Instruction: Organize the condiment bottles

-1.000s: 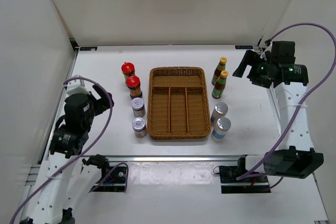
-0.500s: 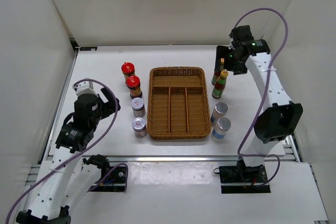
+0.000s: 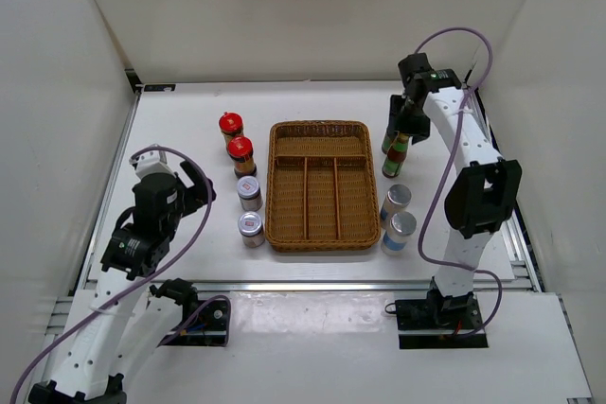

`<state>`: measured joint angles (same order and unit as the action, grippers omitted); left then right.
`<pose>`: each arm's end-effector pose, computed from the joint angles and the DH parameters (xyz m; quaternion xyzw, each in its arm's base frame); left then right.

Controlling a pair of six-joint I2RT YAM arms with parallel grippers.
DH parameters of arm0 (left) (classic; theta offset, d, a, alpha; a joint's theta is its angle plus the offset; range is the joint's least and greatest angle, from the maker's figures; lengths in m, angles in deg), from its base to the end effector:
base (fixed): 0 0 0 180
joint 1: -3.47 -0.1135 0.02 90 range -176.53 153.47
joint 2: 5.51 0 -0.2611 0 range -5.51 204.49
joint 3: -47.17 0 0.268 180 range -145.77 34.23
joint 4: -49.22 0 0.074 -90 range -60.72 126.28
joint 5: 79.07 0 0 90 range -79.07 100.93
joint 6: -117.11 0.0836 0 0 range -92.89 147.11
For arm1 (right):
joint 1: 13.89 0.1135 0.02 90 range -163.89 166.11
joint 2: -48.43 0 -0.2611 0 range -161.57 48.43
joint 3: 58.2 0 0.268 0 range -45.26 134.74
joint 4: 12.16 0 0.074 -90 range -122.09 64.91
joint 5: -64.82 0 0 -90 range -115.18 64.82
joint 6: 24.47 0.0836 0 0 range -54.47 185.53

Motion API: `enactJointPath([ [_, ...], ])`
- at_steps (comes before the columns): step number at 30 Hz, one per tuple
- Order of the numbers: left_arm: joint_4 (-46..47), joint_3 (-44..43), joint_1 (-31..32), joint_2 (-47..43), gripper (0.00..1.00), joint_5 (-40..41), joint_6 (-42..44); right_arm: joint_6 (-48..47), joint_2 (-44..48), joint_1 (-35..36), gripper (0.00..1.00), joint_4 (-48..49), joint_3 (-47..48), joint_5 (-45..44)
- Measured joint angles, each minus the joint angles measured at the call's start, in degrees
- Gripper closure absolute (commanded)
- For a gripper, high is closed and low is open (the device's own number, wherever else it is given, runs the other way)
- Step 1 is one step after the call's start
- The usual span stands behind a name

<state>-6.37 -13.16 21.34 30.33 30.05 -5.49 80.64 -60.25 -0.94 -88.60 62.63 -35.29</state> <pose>0.1828 -0.0302 0.2985 -0.1911 0.8411 -0.0759 0.5002 0.4257 0.0828 0.2764 0.0379 0.9706 -0.0296 0.2358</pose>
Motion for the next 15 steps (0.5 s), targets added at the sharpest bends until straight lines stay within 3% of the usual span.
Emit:
enactJointPath([
  [5,0.3,1.2,0.8,-1.4,0.0,0.0,0.6,0.5,-1.5,0.0,0.62,-0.7,0.0,0.2],
  [10,0.3,1.4,1.5,-1.9,0.0,0.0,1.5,0.5,-2.1,0.0,0.93,-2.5,2.0,-0.1],
  [15,0.5,1.6,1.7,-2.0,0.0,0.0,1.7,0.3,-3.5,0.3,1.0,-6.6,11.6,-0.8],
])
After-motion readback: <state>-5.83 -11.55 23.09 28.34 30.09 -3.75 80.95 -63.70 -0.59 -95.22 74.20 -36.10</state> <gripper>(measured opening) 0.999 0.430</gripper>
